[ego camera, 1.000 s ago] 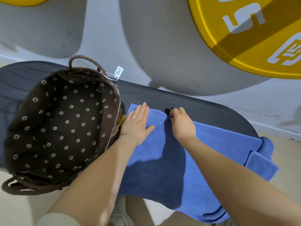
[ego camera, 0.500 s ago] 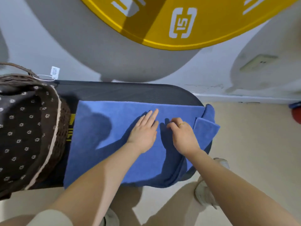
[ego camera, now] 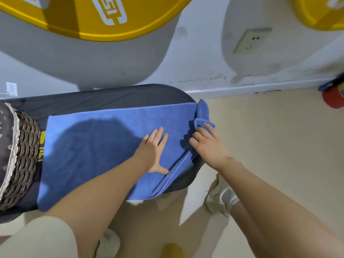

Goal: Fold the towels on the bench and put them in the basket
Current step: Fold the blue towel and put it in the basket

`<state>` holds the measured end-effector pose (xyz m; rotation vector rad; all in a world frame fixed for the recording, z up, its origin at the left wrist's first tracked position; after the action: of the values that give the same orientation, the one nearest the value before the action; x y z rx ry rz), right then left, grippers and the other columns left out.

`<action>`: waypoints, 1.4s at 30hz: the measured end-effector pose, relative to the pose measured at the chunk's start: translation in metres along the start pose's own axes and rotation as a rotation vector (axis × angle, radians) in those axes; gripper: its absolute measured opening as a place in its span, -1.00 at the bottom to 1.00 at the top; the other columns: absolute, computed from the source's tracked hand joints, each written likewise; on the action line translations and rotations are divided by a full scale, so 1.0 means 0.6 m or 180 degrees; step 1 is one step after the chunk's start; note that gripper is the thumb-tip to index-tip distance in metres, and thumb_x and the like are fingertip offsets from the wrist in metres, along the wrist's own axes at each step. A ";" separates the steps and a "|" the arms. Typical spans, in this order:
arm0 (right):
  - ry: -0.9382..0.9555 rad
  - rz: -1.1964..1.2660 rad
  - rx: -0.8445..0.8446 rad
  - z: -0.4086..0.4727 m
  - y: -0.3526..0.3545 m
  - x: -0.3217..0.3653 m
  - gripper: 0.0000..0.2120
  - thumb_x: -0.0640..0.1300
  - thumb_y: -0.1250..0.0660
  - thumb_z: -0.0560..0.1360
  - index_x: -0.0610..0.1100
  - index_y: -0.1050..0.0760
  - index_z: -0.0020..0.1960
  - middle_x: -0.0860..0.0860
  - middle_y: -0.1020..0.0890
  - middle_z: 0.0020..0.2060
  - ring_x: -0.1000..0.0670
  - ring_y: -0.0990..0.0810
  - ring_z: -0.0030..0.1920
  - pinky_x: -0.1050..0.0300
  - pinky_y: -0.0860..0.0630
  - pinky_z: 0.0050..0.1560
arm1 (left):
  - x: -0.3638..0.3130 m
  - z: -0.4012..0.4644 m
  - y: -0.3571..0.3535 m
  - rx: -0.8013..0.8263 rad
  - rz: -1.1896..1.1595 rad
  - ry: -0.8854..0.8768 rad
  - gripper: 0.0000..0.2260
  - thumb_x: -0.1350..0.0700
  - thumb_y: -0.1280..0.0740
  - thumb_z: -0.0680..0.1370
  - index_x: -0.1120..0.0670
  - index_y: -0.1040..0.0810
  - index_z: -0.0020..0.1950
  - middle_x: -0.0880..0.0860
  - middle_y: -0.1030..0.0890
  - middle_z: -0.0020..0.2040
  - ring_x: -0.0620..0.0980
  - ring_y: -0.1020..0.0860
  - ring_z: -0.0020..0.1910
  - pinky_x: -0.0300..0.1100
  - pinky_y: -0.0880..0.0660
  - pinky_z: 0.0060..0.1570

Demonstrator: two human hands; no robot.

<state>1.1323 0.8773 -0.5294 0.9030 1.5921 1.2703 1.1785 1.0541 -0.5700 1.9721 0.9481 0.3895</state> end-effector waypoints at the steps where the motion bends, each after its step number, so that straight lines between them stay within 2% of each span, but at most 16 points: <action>1: -0.0027 -0.0101 -0.0204 -0.015 0.002 -0.008 -0.82 -0.36 -0.37 0.19 -0.15 -0.52 -0.27 -0.05 -0.59 -0.32 -0.13 -0.62 -0.14 -0.13 -0.45 0.24 | -0.005 -0.001 0.001 0.0027 0.0011 0.0055 0.11 -0.41 -0.31 0.30 0.14 0.25 0.52 0.18 0.30 0.52 0.15 0.22 0.52 0.03 0.10 0.50; 4: -0.0236 -0.0172 -0.0371 -0.062 -0.012 -0.031 -0.80 -0.40 -0.18 0.20 -0.16 -0.48 -0.31 -0.05 -0.51 -0.40 -0.12 -0.54 -0.31 -0.04 -0.34 0.18 | -0.013 -0.001 0.004 0.0156 0.0088 0.0187 0.16 -0.44 -0.31 0.27 0.13 0.29 0.51 0.16 0.33 0.51 0.13 0.26 0.52 0.06 0.10 0.49; 6: -0.0450 -0.0059 -0.0121 -0.084 -0.024 -0.040 -0.75 -0.43 -0.23 0.11 -0.15 -0.50 -0.31 -0.03 -0.51 -0.44 -0.10 -0.52 -0.39 0.07 -0.33 0.01 | -0.015 -0.003 0.007 0.0215 0.0132 0.0235 0.16 -0.43 -0.32 0.27 0.13 0.30 0.51 0.15 0.35 0.51 0.11 0.27 0.52 0.06 0.09 0.49; 8: -0.0584 0.0078 0.0642 -0.102 -0.034 -0.044 -0.75 -0.39 -0.34 0.21 -0.12 -0.54 -0.18 -0.01 -0.57 -0.33 -0.09 -0.56 -0.28 0.11 -0.36 -0.08 | -0.017 -0.004 0.009 0.0209 0.0104 0.0257 0.17 -0.41 -0.35 0.26 0.12 0.30 0.51 0.14 0.35 0.51 0.11 0.27 0.52 0.06 0.09 0.49; 11: -0.0830 0.0632 0.2472 -0.123 -0.067 -0.043 -0.73 -0.28 -0.20 0.49 -0.09 -0.46 0.16 -0.03 -0.56 0.08 -0.10 -0.49 0.14 0.11 -0.35 0.06 | -0.019 -0.005 0.009 0.0256 -0.0021 0.0265 0.18 -0.39 -0.38 0.26 0.12 0.29 0.51 0.13 0.35 0.51 0.10 0.27 0.52 0.06 0.09 0.49; 13: -0.1130 0.1195 0.2925 -0.114 -0.076 -0.040 -0.78 -0.21 -0.14 0.52 -0.09 -0.47 0.11 -0.03 -0.54 0.03 -0.11 -0.52 0.09 0.09 -0.40 -0.01 | -0.014 -0.003 0.010 0.0165 -0.0098 0.0221 0.11 -0.40 -0.34 0.29 0.11 0.24 0.53 0.11 0.30 0.53 0.09 0.23 0.53 0.05 0.06 0.49; 14: -0.1290 0.1555 0.2750 -0.100 -0.082 -0.040 -0.84 -0.19 -0.12 0.52 -0.10 -0.47 -0.02 -0.03 -0.51 -0.07 -0.12 -0.54 0.01 0.09 -0.42 -0.10 | -0.009 -0.002 0.012 0.0019 -0.0133 0.0173 0.02 -0.39 -0.28 0.35 0.10 0.16 0.54 0.11 0.23 0.54 0.09 0.17 0.53 0.03 0.01 0.49; 16: -0.1646 0.2196 0.1704 -0.058 -0.083 -0.050 -0.81 -0.19 -0.07 0.55 -0.10 -0.39 -0.20 -0.05 -0.45 -0.17 -0.14 -0.50 -0.09 0.07 -0.37 -0.17 | 0.005 0.006 0.023 -0.0411 -0.0190 0.0105 -0.28 -0.28 -0.15 0.51 0.09 -0.04 0.52 0.10 0.04 0.55 0.06 -0.02 0.52 -0.04 -0.12 0.43; 18: -0.1938 0.2639 0.0711 -0.013 -0.070 -0.058 -0.80 -0.19 -0.05 0.58 -0.14 -0.45 0.00 -0.11 -0.47 -0.01 -0.16 -0.48 -0.03 0.04 -0.40 -0.10 | 0.024 0.021 0.039 -0.0765 -0.0239 0.0140 -0.48 -0.12 -0.09 0.60 0.10 -0.16 0.49 0.09 -0.08 0.54 0.06 -0.15 0.48 -0.07 -0.21 0.37; 20: -0.1976 0.2810 0.0248 0.034 -0.056 -0.065 -0.72 -0.19 -0.05 0.59 -0.13 -0.39 0.25 -0.07 -0.39 0.24 -0.16 -0.49 0.07 0.01 -0.46 0.02 | 0.046 0.043 0.053 -0.0959 -0.0239 0.0309 -0.52 -0.03 -0.06 0.62 0.13 -0.14 0.50 0.10 -0.07 0.54 0.07 -0.16 0.48 -0.07 -0.21 0.37; 23: -0.1774 0.2637 0.0267 0.100 -0.046 -0.071 -0.59 -0.23 -0.05 0.55 -0.01 -0.29 0.37 0.03 -0.24 0.41 -0.17 -0.49 0.13 0.03 -0.46 0.01 | 0.087 0.070 0.068 -0.0995 -0.0321 0.0754 -0.56 0.11 -0.05 0.64 0.14 -0.07 0.51 0.11 -0.03 0.54 0.09 -0.17 0.46 -0.06 -0.27 0.31; 27: -0.1654 0.2152 0.0799 0.162 -0.052 -0.074 -0.52 -0.28 -0.07 0.54 -0.01 -0.21 0.43 -0.01 -0.12 0.48 -0.18 -0.47 0.17 -0.03 -0.53 -0.03 | 0.136 0.084 0.081 -0.1051 -0.0268 0.1127 -0.63 0.22 -0.09 0.61 0.11 -0.25 0.43 0.08 -0.31 0.39 0.13 -0.33 0.29 -0.07 -0.33 0.12; 30: -0.1791 0.2124 0.0864 0.185 -0.059 -0.072 -0.65 -0.29 -0.11 0.54 -0.12 -0.28 0.30 -0.09 -0.20 0.40 -0.21 -0.51 0.00 -0.03 -0.54 -0.11 | 0.160 0.090 0.086 -0.1082 -0.0134 0.1269 -0.73 0.18 -0.11 0.61 0.13 -0.37 0.31 0.12 -0.39 0.26 0.14 -0.37 0.19 -0.06 -0.31 0.07; 32: -0.1887 0.2078 0.0754 0.197 -0.056 -0.072 -0.77 -0.26 -0.07 0.57 -0.17 -0.32 0.21 -0.12 -0.31 0.31 -0.25 -0.51 0.03 0.01 -0.43 -0.15 | 0.171 0.093 0.088 -0.1083 -0.0135 0.1312 -0.79 0.17 -0.10 0.62 0.17 -0.42 0.19 0.15 -0.41 0.19 0.15 -0.37 0.14 -0.06 -0.28 0.01; 38: -0.1848 0.1696 0.0470 0.216 -0.036 -0.073 -0.81 -0.34 -0.07 0.55 -0.24 -0.32 0.14 -0.18 -0.35 0.24 -0.20 -0.45 -0.08 0.02 -0.34 -0.22 | 0.198 0.099 0.096 -0.1329 -0.0210 0.1343 -0.83 0.22 -0.09 0.61 0.19 -0.42 0.12 0.16 -0.43 0.14 0.16 -0.37 0.12 -0.08 -0.19 -0.07; 42: -0.1693 0.1153 0.0574 0.196 -0.029 -0.017 -0.52 -0.12 -0.13 0.59 -0.16 -0.10 0.46 -0.15 -0.03 0.51 -0.19 -0.28 0.31 -0.03 -0.32 0.12 | 0.232 0.053 0.073 -0.1552 -0.0927 0.1536 -0.73 0.18 -0.14 0.60 0.19 -0.37 0.29 0.16 -0.41 0.27 0.18 -0.37 0.21 -0.03 -0.28 0.08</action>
<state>1.2460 0.9039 -0.5547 1.5506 1.1599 1.0091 1.3093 1.1259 -0.5643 1.2953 1.2781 0.8616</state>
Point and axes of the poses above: each hand's wrist, its own z-axis towards the middle knuckle, its own y-axis out of the back of the hand, x = y × z, the point moved 3 cm from there along z, towards the middle knuckle
